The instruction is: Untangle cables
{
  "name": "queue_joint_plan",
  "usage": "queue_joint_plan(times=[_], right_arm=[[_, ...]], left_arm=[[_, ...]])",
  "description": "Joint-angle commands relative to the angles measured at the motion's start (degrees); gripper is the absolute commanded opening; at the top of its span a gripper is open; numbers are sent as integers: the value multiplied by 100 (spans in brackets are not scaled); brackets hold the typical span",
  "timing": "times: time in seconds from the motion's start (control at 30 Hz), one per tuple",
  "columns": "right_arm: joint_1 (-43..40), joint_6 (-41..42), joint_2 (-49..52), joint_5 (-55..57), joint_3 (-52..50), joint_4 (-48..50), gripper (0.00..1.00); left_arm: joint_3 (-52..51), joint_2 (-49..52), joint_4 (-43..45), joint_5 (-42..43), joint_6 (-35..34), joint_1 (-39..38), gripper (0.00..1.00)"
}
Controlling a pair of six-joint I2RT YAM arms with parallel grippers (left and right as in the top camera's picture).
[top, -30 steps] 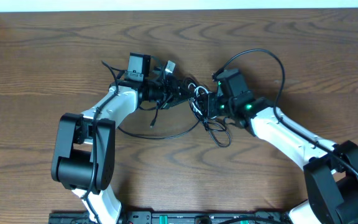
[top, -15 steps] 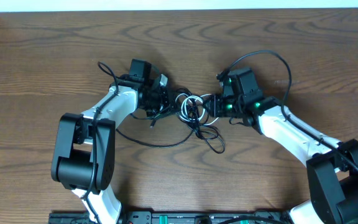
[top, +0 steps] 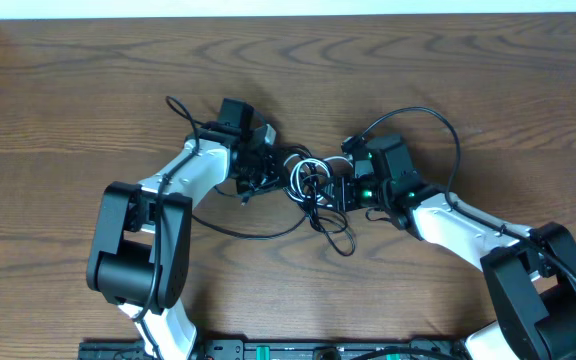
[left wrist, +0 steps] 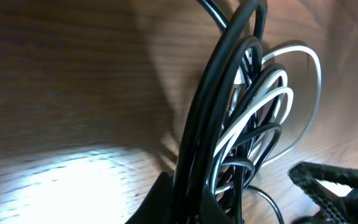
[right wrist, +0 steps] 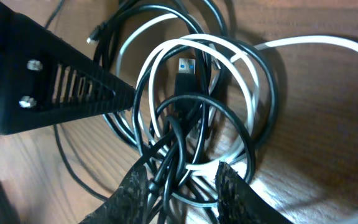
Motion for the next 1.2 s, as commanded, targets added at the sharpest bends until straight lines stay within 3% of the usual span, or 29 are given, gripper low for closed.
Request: queue_joint_plan(times=[0.0, 0.2, 0.47, 1.17], right_arm=[[149, -83, -13, 249, -181, 236, 30], [254, -83, -13, 345, -201, 271, 30], [378, -83, -13, 374, -205, 264, 19], [468, -57, 413, 592, -212, 269, 18]], left_arm=[[42, -120, -74, -37, 210, -118, 7], [42, -120, -118, 140, 232, -138, 7], [42, -122, -149, 516, 260, -144, 7], [42, -120, -162, 693, 273, -142, 7]])
